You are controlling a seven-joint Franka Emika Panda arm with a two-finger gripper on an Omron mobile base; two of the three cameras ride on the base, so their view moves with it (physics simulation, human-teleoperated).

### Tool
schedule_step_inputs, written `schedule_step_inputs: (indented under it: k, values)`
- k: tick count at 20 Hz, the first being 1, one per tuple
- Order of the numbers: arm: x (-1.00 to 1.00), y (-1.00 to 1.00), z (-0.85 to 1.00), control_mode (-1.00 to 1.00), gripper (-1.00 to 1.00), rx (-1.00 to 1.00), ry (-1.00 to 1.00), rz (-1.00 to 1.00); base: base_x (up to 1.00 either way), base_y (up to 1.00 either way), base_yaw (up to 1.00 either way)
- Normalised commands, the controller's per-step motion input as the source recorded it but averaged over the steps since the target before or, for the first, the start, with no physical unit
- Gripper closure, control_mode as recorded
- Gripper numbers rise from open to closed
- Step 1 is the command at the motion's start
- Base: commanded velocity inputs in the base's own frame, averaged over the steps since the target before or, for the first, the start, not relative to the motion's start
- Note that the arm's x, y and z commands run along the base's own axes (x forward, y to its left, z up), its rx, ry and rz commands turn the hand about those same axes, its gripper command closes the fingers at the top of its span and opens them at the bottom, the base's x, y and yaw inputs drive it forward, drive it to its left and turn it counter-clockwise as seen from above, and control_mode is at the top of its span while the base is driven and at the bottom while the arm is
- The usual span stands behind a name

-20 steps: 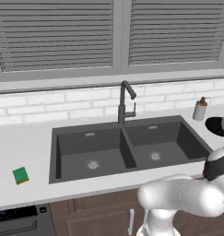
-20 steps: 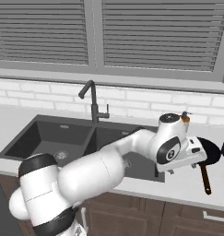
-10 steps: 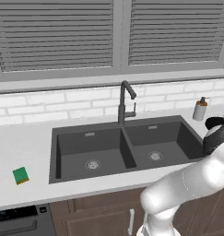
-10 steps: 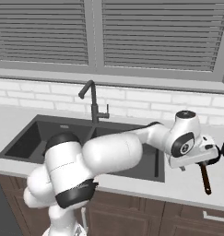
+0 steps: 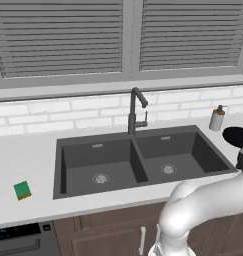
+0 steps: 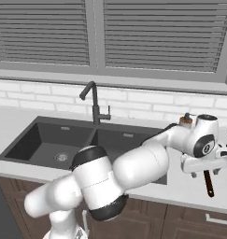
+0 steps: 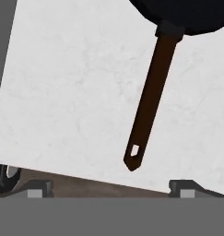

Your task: Pick the pan and sponge and place them into the sink. Then turn on the water.

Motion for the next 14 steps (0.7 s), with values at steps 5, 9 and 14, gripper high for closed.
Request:
schedule_step_inputs:
  k: [5,9,14]
  values:
    - [0.11,-0.03,-0.23,-1.00,-1.00,0.06,0.11,0.00,0.00,0.00,0.00]
    - [0.01,0.00,-0.44,-1.00,-1.00,0.00,0.02,0.00,0.00,0.00,0.00]
    - [0.00,0.00,-0.50,-1.00,-1.00,0.00,-0.03,0.00,0.00,0.00,0.00]
